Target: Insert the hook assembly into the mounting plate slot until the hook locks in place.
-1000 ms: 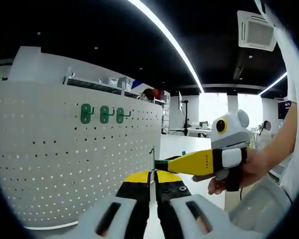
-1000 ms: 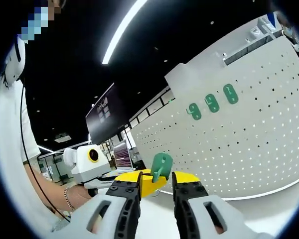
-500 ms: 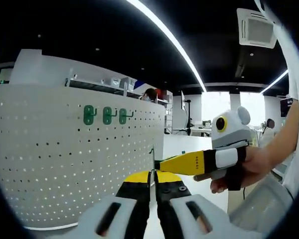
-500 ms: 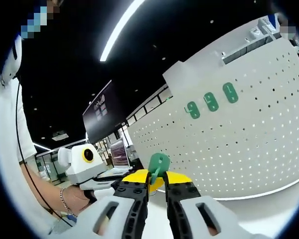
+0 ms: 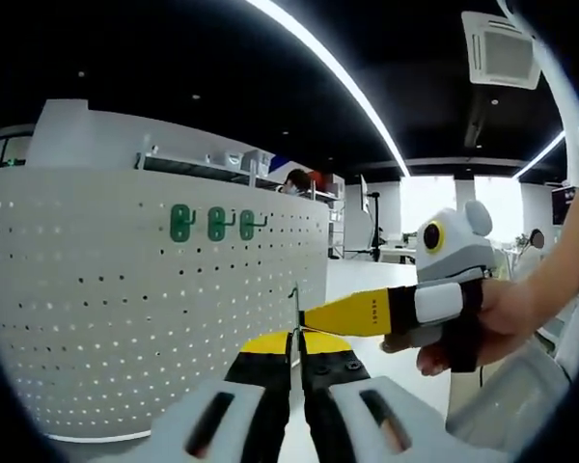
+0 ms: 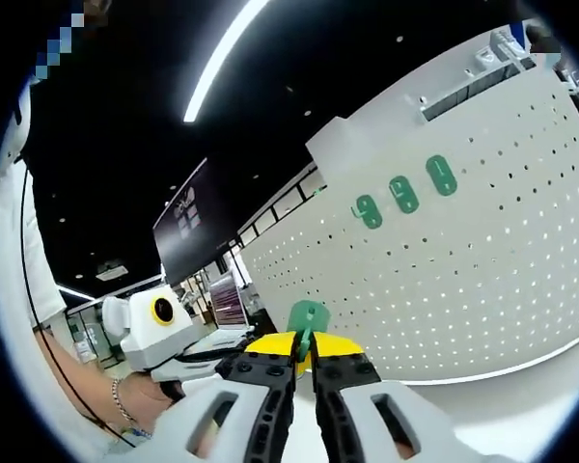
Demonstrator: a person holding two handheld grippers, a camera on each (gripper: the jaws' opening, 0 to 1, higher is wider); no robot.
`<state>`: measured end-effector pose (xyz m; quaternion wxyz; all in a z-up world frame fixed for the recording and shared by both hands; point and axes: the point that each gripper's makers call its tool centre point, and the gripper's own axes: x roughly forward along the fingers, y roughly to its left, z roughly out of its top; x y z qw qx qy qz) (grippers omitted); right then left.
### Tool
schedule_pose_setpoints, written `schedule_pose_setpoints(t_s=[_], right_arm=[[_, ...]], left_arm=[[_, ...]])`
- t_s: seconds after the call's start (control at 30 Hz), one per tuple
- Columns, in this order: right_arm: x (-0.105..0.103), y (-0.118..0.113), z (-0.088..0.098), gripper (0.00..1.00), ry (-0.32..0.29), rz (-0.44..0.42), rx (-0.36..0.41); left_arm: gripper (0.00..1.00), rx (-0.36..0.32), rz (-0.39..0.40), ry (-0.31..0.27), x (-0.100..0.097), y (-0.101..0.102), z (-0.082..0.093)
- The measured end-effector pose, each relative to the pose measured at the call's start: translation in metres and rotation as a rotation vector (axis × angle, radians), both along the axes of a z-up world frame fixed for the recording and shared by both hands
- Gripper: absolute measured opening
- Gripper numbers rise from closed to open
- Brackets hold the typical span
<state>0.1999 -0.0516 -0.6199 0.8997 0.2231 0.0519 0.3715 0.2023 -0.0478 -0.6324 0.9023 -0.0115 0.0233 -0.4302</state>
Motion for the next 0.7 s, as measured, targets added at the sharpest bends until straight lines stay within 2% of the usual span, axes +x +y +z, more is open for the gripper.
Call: schedule_pose_setpoints(t_s=[0.27,0.53,0.7], right_arm=[[0.0028,-0.0004,-0.0002,0.02,0.040,-0.025,0.046],[0.0045,-0.0010,-0.0021,0.01,0.116,-0.032,0.127],[0.0041,-0.0008,-0.0038,0.00,0.128,-0.033,0.124]], left_arm=[[0.02,0.008,0.024,-0.007,0.0017,0.0014,-0.0002],[0.02,0.005,0.036,-0.002,0.0020,0.0021,-0.0009],[0.02,-0.003,0.035,0.014,0.0018,0.0018,-0.0031]])
